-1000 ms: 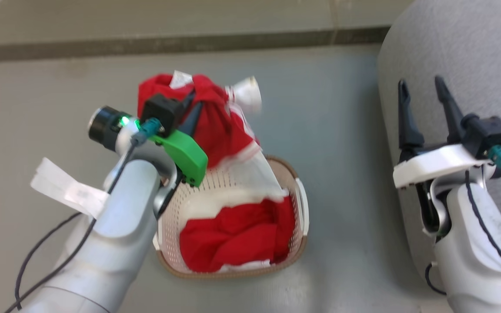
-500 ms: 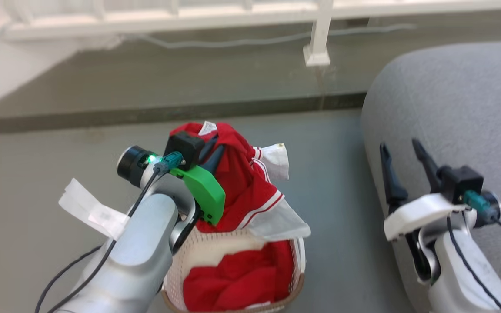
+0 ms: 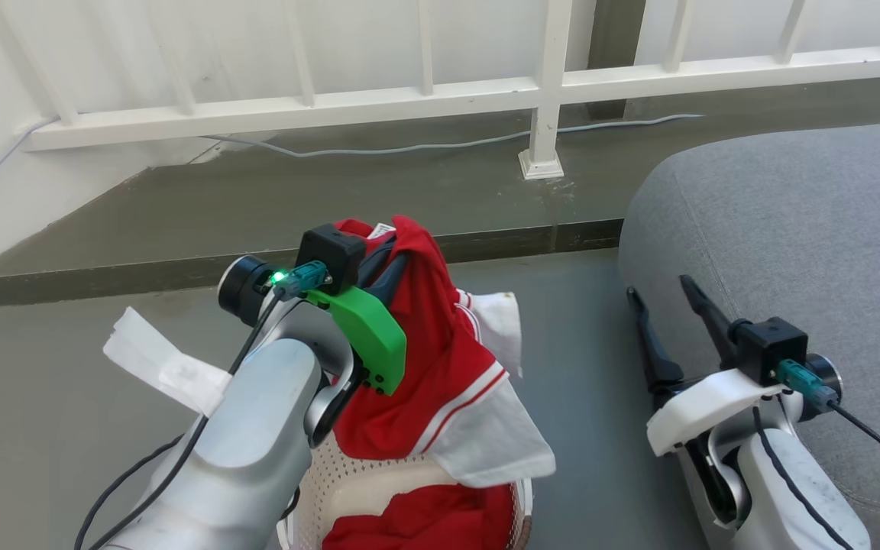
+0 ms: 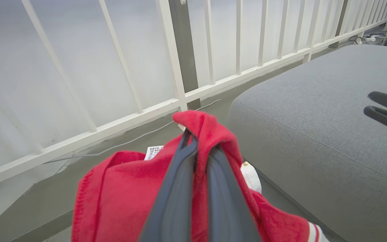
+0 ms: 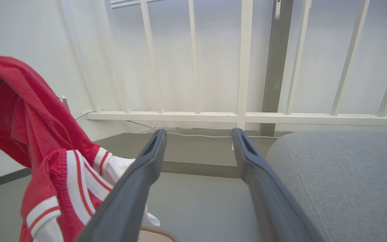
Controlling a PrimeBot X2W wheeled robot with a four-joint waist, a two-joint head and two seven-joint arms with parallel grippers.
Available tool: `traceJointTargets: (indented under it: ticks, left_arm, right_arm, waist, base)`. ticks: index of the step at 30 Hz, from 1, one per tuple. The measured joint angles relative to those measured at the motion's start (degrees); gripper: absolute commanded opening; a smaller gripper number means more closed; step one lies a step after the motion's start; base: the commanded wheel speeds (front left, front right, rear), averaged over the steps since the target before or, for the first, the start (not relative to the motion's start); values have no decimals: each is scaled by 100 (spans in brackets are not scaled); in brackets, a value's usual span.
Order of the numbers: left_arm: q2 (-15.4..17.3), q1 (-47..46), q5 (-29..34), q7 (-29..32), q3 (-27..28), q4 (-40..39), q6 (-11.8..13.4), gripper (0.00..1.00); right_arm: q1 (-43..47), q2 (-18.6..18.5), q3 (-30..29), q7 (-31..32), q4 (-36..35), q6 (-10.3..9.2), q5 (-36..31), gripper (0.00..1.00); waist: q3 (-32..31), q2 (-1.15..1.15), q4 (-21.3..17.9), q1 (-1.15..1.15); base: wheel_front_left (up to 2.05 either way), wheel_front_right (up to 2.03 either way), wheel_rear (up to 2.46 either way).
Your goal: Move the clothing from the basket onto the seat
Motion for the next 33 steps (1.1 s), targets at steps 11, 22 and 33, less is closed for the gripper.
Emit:
traceJointTargets:
  ticks: [11, 22, 33]
  left_arm:
    - [0, 6, -142, 101, -90, -249, 144, 0]
    - [1, -74, -238, 203, -343, -544, 200, 0]
    - [5, -191, -310, 303, -648, -854, 252, 0]
  right_arm:
    - [-1, -8, 1165, 0, -145, 174, 599, 100]
    - [-242, -20, 2159, 1, 330, 224, 623, 100]
    - [-648, -26, 2543, 1, 957, 224, 722, 100]
  waist:
    - [9, 0, 28, 0]
    - [88, 0, 185, 0]
    - [145, 0, 448, 0]
  base:
    - [0, 0, 0]
    - [0, 0, 0]
    - [0, 0, 0]
